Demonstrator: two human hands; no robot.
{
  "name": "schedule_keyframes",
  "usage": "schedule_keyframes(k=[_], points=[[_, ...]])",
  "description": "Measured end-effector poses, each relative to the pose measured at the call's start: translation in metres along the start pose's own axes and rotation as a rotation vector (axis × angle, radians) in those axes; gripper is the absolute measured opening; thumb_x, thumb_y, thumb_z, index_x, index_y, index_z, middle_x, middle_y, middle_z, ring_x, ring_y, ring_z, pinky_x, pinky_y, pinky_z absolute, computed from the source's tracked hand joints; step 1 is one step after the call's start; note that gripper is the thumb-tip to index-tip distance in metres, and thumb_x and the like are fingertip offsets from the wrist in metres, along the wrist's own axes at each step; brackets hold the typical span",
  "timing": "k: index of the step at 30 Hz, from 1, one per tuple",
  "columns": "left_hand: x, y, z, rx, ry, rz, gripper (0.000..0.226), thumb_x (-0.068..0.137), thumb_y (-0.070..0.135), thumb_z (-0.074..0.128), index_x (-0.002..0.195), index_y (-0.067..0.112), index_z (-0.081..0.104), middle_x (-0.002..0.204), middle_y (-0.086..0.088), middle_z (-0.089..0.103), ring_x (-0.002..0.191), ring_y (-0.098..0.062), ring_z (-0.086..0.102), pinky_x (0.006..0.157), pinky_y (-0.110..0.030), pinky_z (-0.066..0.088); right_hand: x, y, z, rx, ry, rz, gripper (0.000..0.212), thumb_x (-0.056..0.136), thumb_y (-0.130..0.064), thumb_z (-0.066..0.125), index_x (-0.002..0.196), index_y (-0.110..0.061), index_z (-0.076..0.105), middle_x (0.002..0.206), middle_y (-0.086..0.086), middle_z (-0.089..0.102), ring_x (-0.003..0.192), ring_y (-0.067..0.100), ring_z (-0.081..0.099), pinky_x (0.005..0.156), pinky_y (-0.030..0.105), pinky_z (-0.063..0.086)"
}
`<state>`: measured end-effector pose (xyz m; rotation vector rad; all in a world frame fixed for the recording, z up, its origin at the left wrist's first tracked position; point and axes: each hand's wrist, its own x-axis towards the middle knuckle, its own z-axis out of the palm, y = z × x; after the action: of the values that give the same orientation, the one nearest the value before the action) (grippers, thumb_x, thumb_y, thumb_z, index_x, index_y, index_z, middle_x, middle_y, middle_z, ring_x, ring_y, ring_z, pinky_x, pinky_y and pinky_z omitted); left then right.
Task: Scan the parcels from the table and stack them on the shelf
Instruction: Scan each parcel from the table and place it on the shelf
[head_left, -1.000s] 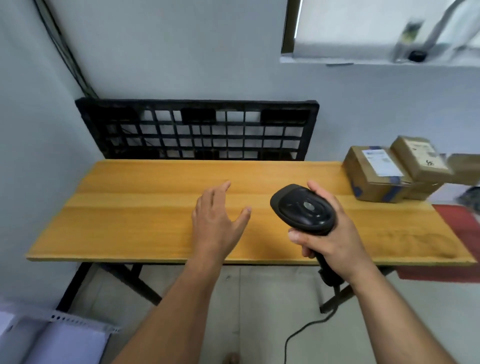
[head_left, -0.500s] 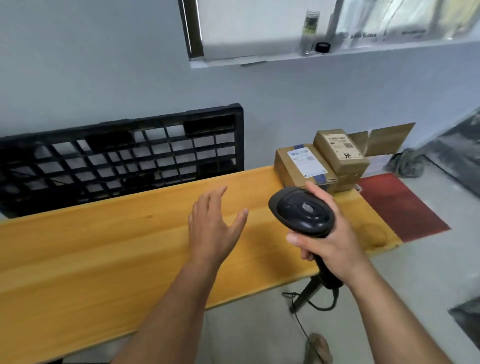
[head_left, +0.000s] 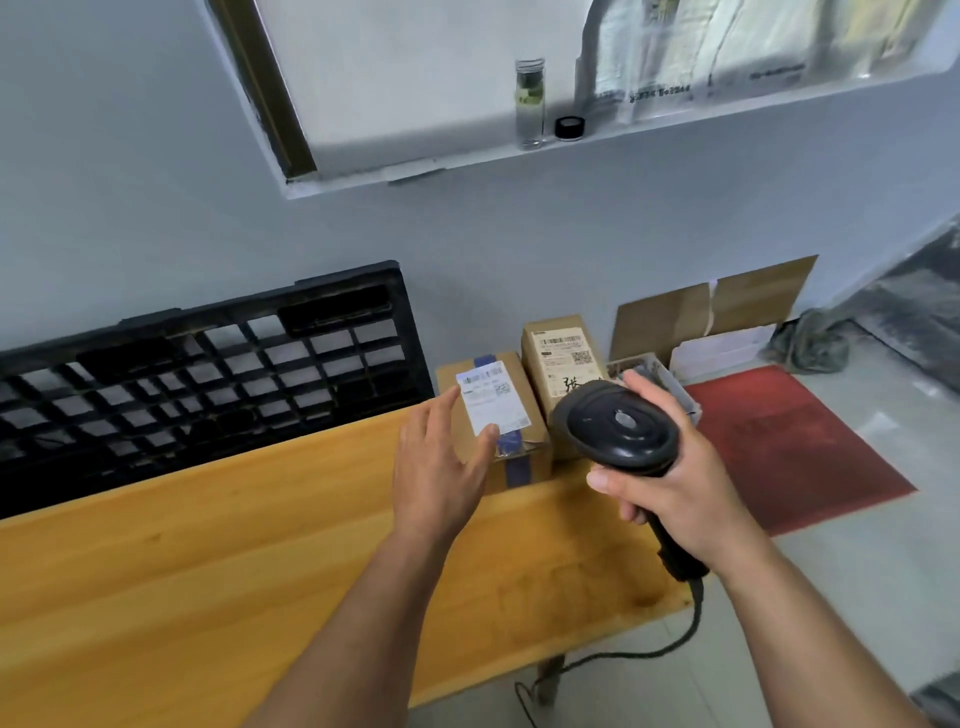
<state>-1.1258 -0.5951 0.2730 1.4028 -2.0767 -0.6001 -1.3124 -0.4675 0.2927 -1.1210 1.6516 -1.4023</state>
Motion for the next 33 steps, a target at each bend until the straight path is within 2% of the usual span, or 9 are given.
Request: schedule_keyframes(k=[7, 13, 17, 23, 26, 30, 33], points=[[0.024, 0.000, 0.032, -0.008, -0.025, -0.107, 0.058, 0.098, 0.038, 0.050, 0.150, 0.022, 0.031, 0.149, -0.003, 0.038, 0.136, -0.019, 0.033, 0.106, -0.033, 0.032, 0.031, 0.016, -0.028, 0.018, -0.031, 0.036, 0.095, 0.070, -0.006, 0.085, 0.142, -0.047, 0.038, 0.107, 0.002, 0.068, 0.053, 0.022, 0.062, 0.051, 0.032, 0.053], [0.044, -0.025, 0.044, -0.022, -0.045, -0.231, 0.060, 0.100, 0.036, 0.048, 0.152, 0.020, 0.024, 0.150, -0.005, 0.036, 0.137, -0.021, 0.032, 0.108, -0.036, 0.033, 0.055, 0.029, -0.009, 0.004, -0.129, 0.061, 0.092, 0.071, -0.007, 0.086, 0.131, -0.058, 0.038, 0.124, -0.003, 0.062, 0.057, 0.017, 0.065, 0.054, 0.033, 0.055], [0.050, -0.043, 0.057, -0.077, -0.103, -0.359, 0.064, 0.099, 0.033, 0.050, 0.154, 0.021, 0.018, 0.150, -0.008, 0.033, 0.136, -0.024, 0.034, 0.107, -0.038, 0.034, 0.066, 0.041, 0.011, -0.023, -0.199, 0.104, 0.094, 0.071, -0.006, 0.085, 0.130, -0.059, 0.036, 0.129, -0.006, 0.057, 0.060, 0.006, 0.066, 0.054, 0.031, 0.054], [0.054, -0.076, 0.070, -0.286, -0.182, -0.532, 0.075, 0.096, 0.035, 0.058, 0.155, 0.027, 0.012, 0.154, -0.010, 0.028, 0.135, -0.029, 0.038, 0.105, -0.049, 0.042, 0.075, 0.066, 0.033, -0.053, -0.261, 0.163, 0.094, 0.070, -0.010, 0.087, 0.134, -0.057, 0.038, 0.128, -0.004, 0.059, 0.067, 0.007, 0.065, 0.053, 0.026, 0.052], [0.051, -0.087, 0.073, -0.470, -0.239, -0.607, 0.084, 0.093, 0.037, 0.061, 0.155, 0.030, 0.006, 0.154, -0.009, 0.030, 0.135, -0.029, 0.038, 0.108, -0.048, 0.039, 0.076, 0.076, 0.042, -0.082, -0.267, 0.176, 0.095, 0.069, -0.014, 0.087, 0.134, -0.061, 0.036, 0.128, -0.006, 0.059, 0.067, 0.013, 0.066, 0.053, 0.026, 0.053], [0.051, -0.098, 0.070, -0.651, -0.330, -0.652, 0.094, 0.089, 0.037, 0.067, 0.155, 0.036, 0.000, 0.154, -0.009, 0.032, 0.133, -0.028, 0.042, 0.110, -0.046, 0.038, 0.072, 0.080, 0.048, -0.122, -0.261, 0.196, 0.094, 0.071, -0.016, 0.087, 0.131, -0.063, 0.033, 0.126, -0.009, 0.059, 0.057, 0.016, 0.067, 0.054, 0.026, 0.053], [0.048, -0.099, 0.071, -0.751, -0.403, -0.630, 0.087, 0.092, 0.031, 0.063, 0.155, 0.034, 0.003, 0.150, -0.007, 0.040, 0.128, -0.024, 0.048, 0.110, -0.040, 0.037, 0.067, 0.077, 0.047, -0.139, -0.281, 0.212, 0.093, 0.072, -0.016, 0.087, 0.129, -0.065, 0.033, 0.124, -0.012, 0.059, 0.055, 0.018, 0.066, 0.055, 0.026, 0.053]])
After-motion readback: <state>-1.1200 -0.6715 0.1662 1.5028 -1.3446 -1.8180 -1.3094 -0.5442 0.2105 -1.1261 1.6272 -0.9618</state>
